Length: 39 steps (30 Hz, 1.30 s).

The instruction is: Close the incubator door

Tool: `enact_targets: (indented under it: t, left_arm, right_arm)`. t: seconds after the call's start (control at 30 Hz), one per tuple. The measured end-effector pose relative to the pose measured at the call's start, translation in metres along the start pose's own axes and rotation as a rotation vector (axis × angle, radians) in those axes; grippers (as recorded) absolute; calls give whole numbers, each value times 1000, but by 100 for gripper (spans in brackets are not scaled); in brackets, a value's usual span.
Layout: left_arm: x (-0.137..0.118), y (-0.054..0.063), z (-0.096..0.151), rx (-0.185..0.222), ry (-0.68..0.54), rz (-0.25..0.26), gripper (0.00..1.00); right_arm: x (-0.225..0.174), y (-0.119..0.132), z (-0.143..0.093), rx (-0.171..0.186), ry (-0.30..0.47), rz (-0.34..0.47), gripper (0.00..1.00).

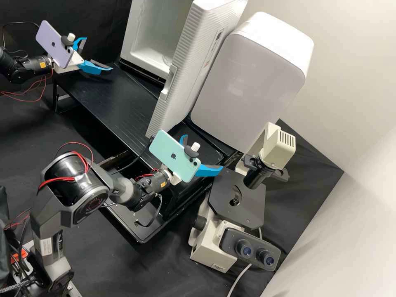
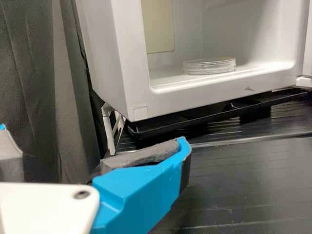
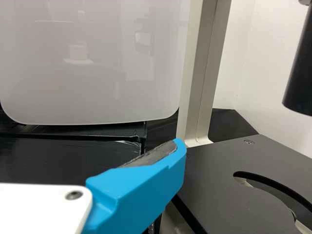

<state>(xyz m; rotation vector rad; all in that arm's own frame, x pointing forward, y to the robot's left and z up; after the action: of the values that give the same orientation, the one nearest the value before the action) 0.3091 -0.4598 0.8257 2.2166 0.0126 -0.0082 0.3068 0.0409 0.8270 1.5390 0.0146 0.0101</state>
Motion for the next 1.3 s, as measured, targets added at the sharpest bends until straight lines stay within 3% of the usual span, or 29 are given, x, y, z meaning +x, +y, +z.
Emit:
enact_targets:
  t: [0.7,0.73,1.1,1.3]
  left_arm:
    - [0,0,0,0,0,0,100]
    - [0,0,0,0,0,0,100]
    - [0,0,0,0,0,0,100]
    - [0,0,0,0,0,0,100]
  right_arm:
    - [0,0,0,0,0,0,100]
    - [0,0,0,0,0,0,0]
    - [0,4,-7,11,69,33,0]
    - [6,18,-21,9,119,83,0]
